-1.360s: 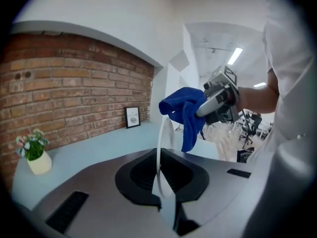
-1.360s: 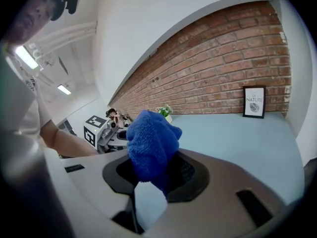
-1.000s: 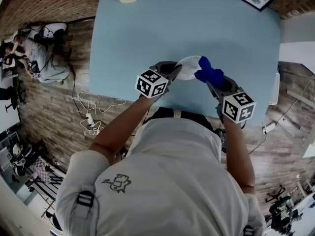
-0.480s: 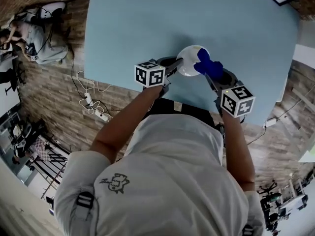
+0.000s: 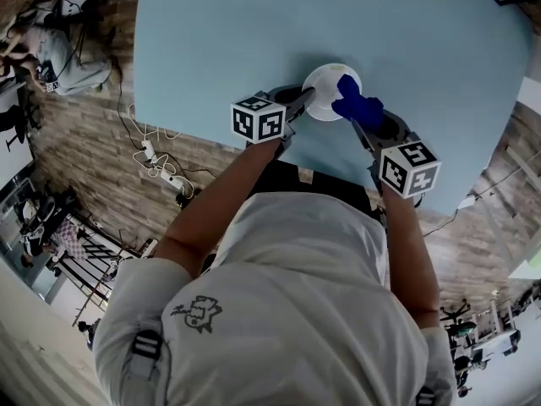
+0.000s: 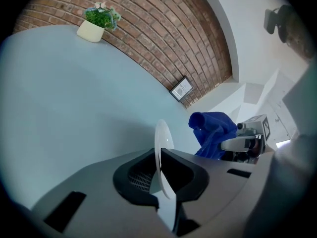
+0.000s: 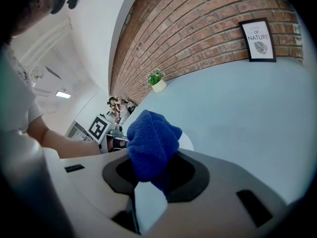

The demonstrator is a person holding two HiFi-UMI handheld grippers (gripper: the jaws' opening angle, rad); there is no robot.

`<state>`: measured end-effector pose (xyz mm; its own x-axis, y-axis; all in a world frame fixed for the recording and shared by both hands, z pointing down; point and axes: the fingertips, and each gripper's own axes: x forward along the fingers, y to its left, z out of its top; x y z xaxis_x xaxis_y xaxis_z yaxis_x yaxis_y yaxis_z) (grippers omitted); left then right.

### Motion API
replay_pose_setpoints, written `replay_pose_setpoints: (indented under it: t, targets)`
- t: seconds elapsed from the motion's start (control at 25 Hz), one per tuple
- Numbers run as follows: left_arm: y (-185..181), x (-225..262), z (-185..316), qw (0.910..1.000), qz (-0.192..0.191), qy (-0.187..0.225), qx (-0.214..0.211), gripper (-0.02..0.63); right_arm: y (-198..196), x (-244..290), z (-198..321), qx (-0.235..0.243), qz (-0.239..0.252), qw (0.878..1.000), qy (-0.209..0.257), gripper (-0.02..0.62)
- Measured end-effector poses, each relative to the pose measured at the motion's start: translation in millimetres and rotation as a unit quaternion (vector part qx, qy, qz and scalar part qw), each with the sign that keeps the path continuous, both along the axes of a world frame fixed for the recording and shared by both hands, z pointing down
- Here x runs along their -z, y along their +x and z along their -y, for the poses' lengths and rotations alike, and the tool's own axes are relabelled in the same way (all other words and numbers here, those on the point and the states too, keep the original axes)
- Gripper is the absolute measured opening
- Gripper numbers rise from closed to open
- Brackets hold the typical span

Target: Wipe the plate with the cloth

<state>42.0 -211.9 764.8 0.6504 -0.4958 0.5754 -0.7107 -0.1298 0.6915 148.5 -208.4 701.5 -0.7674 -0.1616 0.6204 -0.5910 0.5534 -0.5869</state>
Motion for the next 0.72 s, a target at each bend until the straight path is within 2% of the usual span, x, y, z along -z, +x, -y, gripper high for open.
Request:
replay_pose_setpoints:
  t: [0.12,0.28,0.52,0.64,0.72]
  targets:
    - [-3.4,-5.8,9.3,0.9993,0.036,0.011,-0.005,0.023,-1.4,-6.4,6.2,0.004,0.002,1.0,-0.005,0.117]
    - [-1.7,-15.7,11.3,0.9954,0.092,0.018,-0.02,0.059,1.9,-14.7,4.4,0.007,0.007,1.0,-0.015,0.117]
    - [-4.9,-30.7,15.7,0.9886,0.148,0.012,-0.024,0.175,2.7,-20.8,9.4,0.008,0.012,1.0,-0.013,0.117]
    - [-4.1,-33.9,14.5,0.9832,0.179,0.017,-0.032,0.178,3.6,-24.7,9.2,0.005,0.015,1.0,-0.014,0.117]
    - [-6.0,-33.9,15.0,0.9791,0.2,0.02,-0.029,0.218,3.5,-26.9,9.5,0.005,0.015,1.0,-0.015,0.117]
